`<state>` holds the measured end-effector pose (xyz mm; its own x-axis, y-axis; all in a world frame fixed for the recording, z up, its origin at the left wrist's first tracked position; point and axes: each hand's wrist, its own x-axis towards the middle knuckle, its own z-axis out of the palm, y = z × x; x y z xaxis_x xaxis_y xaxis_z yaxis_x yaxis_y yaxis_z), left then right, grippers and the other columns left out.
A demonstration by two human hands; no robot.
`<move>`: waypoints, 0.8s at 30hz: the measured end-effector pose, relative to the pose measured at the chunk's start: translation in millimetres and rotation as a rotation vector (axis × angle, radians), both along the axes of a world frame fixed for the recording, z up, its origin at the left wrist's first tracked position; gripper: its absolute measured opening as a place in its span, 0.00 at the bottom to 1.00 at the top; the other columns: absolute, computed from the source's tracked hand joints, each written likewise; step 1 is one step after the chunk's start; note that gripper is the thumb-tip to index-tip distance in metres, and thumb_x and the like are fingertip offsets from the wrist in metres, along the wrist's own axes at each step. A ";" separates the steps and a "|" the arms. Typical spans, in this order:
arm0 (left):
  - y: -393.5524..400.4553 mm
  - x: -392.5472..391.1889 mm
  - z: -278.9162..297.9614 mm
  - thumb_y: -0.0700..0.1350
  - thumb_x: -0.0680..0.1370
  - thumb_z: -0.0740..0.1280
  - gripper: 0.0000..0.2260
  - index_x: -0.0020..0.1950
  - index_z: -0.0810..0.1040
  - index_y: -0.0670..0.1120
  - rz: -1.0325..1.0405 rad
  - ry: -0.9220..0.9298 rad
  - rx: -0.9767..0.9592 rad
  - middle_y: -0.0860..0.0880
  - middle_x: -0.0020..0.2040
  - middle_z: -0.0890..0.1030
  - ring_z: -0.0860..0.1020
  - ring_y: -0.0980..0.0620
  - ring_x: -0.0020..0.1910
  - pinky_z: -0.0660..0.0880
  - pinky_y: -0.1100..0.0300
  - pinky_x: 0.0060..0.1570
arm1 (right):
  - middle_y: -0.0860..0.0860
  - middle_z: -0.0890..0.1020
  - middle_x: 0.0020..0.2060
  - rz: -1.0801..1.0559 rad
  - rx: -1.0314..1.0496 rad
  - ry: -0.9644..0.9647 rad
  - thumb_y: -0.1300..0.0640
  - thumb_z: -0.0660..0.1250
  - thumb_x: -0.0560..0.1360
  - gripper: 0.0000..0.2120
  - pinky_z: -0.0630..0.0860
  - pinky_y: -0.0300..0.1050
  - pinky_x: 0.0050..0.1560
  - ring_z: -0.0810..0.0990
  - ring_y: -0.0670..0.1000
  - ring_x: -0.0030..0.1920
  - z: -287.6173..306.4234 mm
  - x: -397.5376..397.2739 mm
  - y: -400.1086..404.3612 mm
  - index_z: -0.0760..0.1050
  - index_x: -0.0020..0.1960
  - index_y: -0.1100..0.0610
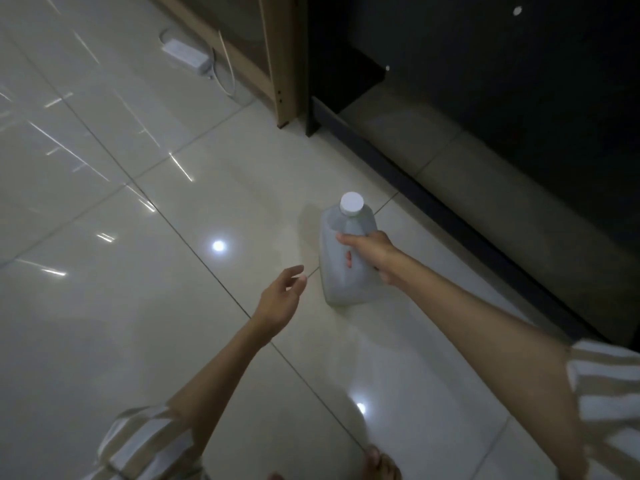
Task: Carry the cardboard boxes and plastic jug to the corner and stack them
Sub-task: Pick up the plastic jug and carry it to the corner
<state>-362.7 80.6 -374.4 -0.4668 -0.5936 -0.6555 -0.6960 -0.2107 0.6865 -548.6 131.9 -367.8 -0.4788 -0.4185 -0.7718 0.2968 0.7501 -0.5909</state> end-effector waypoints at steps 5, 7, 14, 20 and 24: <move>-5.4 3.8 65.4 0.53 0.81 0.56 0.16 0.69 0.69 0.56 -0.019 0.046 -0.039 0.51 0.58 0.73 0.72 0.50 0.60 0.69 0.52 0.65 | 0.52 0.79 0.30 0.036 -0.065 0.086 0.49 0.69 0.73 0.12 0.78 0.47 0.47 0.78 0.51 0.33 65.2 -5.4 7.0 0.77 0.45 0.58; -5.0 3.5 107.8 0.53 0.81 0.57 0.16 0.69 0.69 0.56 -0.027 0.061 -0.078 0.51 0.58 0.73 0.72 0.51 0.59 0.70 0.55 0.61 | 0.51 0.80 0.30 0.087 -0.074 0.103 0.47 0.70 0.72 0.13 0.78 0.46 0.46 0.78 0.50 0.32 105.1 -5.4 16.1 0.77 0.43 0.57; 16.4 -9.3 301.1 0.47 0.80 0.61 0.14 0.66 0.75 0.50 -0.245 0.136 -0.280 0.53 0.60 0.77 0.76 0.55 0.55 0.68 0.65 0.55 | 0.51 0.81 0.30 0.128 -0.162 0.140 0.44 0.72 0.69 0.16 0.77 0.45 0.42 0.78 0.49 0.31 282.3 6.2 58.2 0.79 0.44 0.58; 51.9 -27.8 454.8 0.48 0.80 0.61 0.12 0.62 0.76 0.51 -0.233 0.283 -0.339 0.48 0.56 0.81 0.80 0.51 0.51 0.73 0.61 0.49 | 0.51 0.79 0.30 0.032 -0.310 0.143 0.48 0.73 0.70 0.14 0.77 0.45 0.41 0.77 0.48 0.30 433.7 13.5 111.6 0.79 0.45 0.59; 99.3 -29.7 517.2 0.49 0.80 0.60 0.13 0.64 0.75 0.50 -0.249 0.333 -0.298 0.49 0.57 0.80 0.79 0.51 0.53 0.73 0.58 0.51 | 0.52 0.80 0.31 -0.053 -0.310 0.189 0.48 0.73 0.69 0.16 0.77 0.46 0.43 0.78 0.48 0.30 499.8 28.7 156.1 0.80 0.48 0.60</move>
<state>-392.3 179.9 142.8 -0.7729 -0.5759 -0.2663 -0.4333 0.1726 0.8846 -520.0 288.1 132.0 -0.6282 -0.5895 -0.5079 0.1944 0.5132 -0.8360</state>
